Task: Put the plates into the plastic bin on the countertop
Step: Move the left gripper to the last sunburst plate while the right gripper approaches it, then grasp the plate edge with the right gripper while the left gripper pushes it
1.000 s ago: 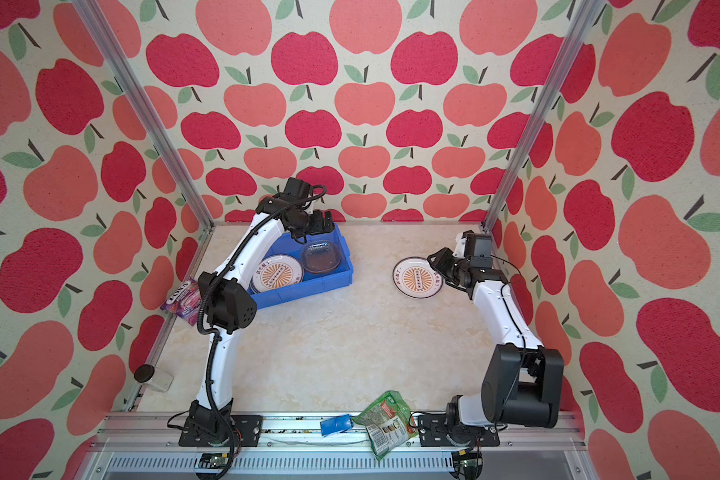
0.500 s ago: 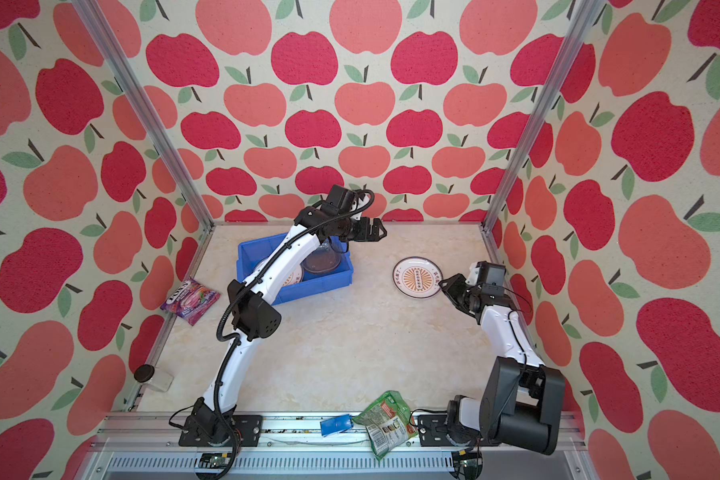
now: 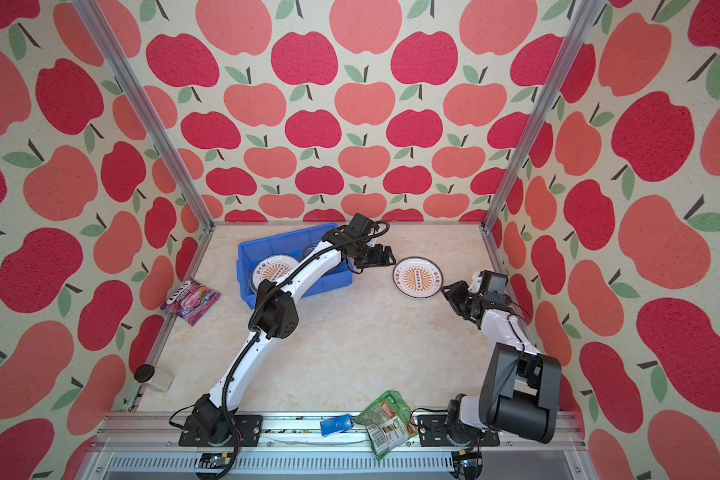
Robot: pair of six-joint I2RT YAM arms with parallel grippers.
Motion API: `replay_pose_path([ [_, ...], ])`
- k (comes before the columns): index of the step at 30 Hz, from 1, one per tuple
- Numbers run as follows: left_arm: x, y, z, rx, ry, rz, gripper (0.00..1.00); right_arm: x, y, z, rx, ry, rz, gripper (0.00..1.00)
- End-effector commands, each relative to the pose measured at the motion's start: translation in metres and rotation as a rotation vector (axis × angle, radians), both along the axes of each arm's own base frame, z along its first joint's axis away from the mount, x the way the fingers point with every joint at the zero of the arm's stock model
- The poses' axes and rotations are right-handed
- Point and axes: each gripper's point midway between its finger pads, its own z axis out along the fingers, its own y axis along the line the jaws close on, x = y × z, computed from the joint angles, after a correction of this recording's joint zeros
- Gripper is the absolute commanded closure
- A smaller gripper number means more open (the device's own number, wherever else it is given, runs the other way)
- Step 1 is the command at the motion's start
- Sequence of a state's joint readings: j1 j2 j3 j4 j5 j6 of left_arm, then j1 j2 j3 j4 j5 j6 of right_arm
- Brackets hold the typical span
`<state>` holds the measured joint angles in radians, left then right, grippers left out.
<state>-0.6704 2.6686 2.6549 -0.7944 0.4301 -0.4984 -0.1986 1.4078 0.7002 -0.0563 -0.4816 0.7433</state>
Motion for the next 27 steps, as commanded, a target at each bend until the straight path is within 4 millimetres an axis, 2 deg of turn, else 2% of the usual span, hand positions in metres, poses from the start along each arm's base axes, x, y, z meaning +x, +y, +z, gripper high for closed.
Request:
replay_pose_path([
  [1, -0.004, -0.010, 0.003, -0.041, 0.005, -0.019, 0.13, 0.008, -0.001, -0.013, 0.049, 0.007, -0.033, 0.60],
  [14, -0.013, -0.015, 0.003, -0.075, 0.022, -0.066, 0.11, 0.038, -0.007, -0.046, 0.014, 0.041, -0.065, 0.60],
  [27, -0.012, -0.005, 0.001, -0.075, 0.030, -0.067, 0.11, 0.064, 0.015, -0.066, -0.006, 0.076, -0.042, 0.61],
])
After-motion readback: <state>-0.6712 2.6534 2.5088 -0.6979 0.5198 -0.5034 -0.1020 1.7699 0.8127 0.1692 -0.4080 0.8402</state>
